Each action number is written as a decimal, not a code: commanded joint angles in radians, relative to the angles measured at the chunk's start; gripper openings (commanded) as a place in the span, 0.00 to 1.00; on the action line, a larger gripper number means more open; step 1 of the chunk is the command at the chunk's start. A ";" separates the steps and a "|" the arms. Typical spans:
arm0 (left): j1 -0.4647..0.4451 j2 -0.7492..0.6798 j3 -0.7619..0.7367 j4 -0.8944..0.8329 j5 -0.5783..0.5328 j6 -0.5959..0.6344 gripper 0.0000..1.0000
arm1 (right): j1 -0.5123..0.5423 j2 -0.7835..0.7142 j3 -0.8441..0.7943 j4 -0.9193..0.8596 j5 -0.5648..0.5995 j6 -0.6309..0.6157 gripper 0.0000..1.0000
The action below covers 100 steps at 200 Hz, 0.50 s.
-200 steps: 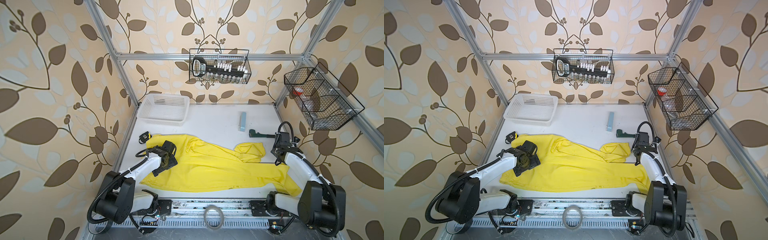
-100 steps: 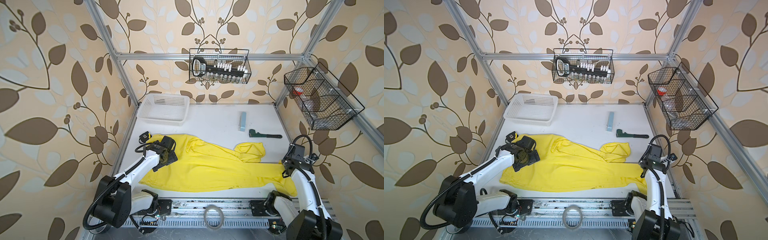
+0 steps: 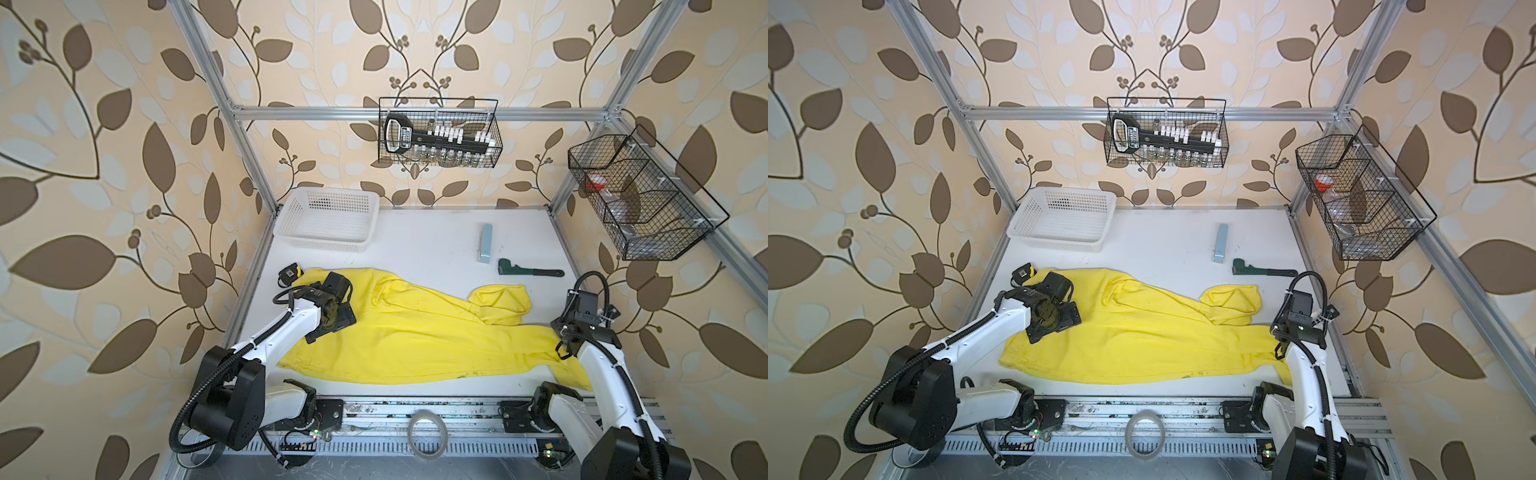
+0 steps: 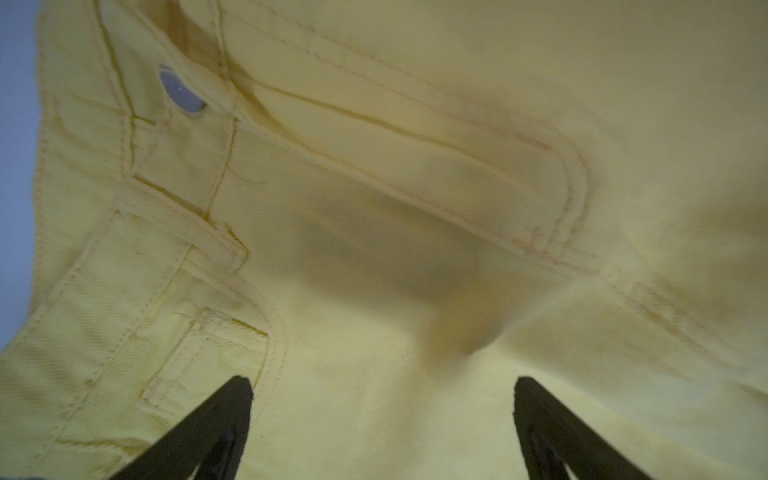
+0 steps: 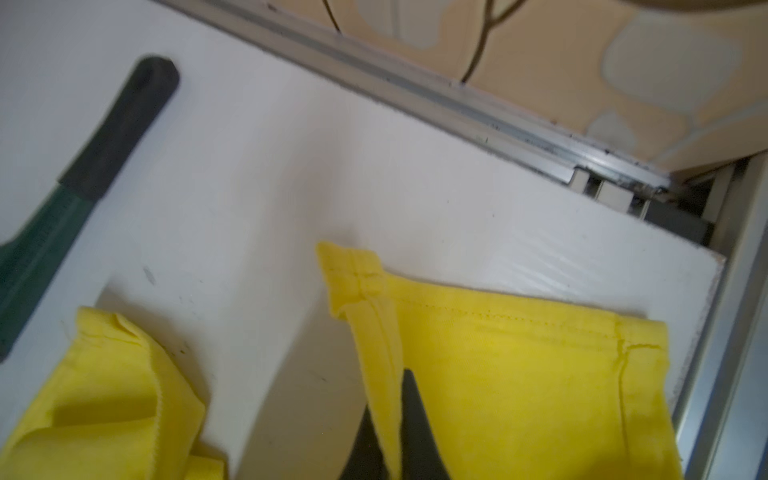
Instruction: Fold and stack the trousers
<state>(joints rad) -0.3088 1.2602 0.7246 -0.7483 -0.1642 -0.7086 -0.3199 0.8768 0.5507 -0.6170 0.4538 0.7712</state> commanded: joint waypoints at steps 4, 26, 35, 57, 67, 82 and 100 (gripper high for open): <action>-0.009 0.013 0.036 -0.029 -0.006 0.024 0.99 | 0.022 -0.014 0.082 -0.027 0.195 0.028 0.00; -0.009 0.017 0.034 -0.022 0.003 0.029 0.99 | 0.035 0.013 0.110 -0.012 0.311 0.066 0.00; -0.009 0.020 0.032 -0.017 0.011 0.029 0.99 | 0.035 0.055 0.110 0.014 0.318 0.080 0.00; -0.009 0.027 0.024 -0.011 0.018 0.033 0.99 | 0.038 0.209 0.100 0.071 0.328 0.151 0.00; -0.009 0.025 0.021 -0.010 0.018 0.032 0.99 | 0.043 0.277 0.098 0.109 0.322 0.172 0.00; -0.009 0.019 0.018 -0.011 0.012 0.026 0.99 | 0.072 0.360 0.097 0.208 0.302 0.141 0.01; -0.010 0.015 0.023 -0.018 -0.002 0.021 0.99 | 0.110 0.464 0.129 0.268 0.294 0.126 0.02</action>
<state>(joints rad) -0.3088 1.2842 0.7250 -0.7452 -0.1566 -0.6876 -0.2527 1.2472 0.6510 -0.4759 0.7242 0.8825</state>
